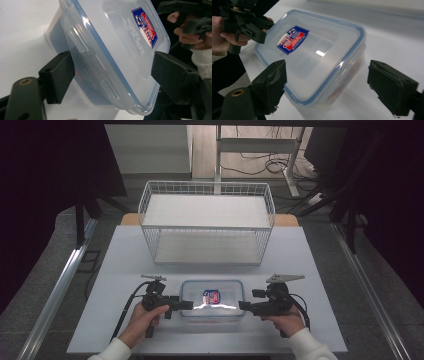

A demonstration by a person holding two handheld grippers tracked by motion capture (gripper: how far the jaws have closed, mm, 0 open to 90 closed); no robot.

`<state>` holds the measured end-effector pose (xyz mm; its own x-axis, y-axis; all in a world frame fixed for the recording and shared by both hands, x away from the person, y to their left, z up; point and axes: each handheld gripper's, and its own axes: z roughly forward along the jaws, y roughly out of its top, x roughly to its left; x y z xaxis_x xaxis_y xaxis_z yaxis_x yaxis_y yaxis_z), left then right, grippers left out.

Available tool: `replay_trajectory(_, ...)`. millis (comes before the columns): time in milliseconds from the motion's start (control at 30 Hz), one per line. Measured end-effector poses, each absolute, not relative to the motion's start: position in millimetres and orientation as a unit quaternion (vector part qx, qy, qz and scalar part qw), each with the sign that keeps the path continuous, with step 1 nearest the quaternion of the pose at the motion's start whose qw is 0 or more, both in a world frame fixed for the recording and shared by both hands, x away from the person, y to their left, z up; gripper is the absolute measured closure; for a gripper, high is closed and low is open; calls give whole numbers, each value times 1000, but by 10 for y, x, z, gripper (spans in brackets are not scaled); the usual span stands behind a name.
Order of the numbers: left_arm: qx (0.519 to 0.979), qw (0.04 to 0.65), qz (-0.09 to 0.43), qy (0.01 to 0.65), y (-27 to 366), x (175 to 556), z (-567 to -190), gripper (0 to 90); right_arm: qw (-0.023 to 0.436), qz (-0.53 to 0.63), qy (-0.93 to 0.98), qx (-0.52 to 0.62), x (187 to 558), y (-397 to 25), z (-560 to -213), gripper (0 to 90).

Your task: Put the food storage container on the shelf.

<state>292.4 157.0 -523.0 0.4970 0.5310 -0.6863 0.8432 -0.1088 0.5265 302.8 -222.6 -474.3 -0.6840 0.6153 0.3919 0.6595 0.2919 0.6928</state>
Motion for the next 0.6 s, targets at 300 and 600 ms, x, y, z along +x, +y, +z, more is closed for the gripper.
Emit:
replay_trajectory(300,724,473,-162,475,1586,2916,-5230,236,126,-426,-788,-428,3266,-2111,-4989,129)
replay_trajectory(600,723,470,-155,482,1571,2901,-5220,260,153,-427,-770,-449,3281,-2170,-5019,314)
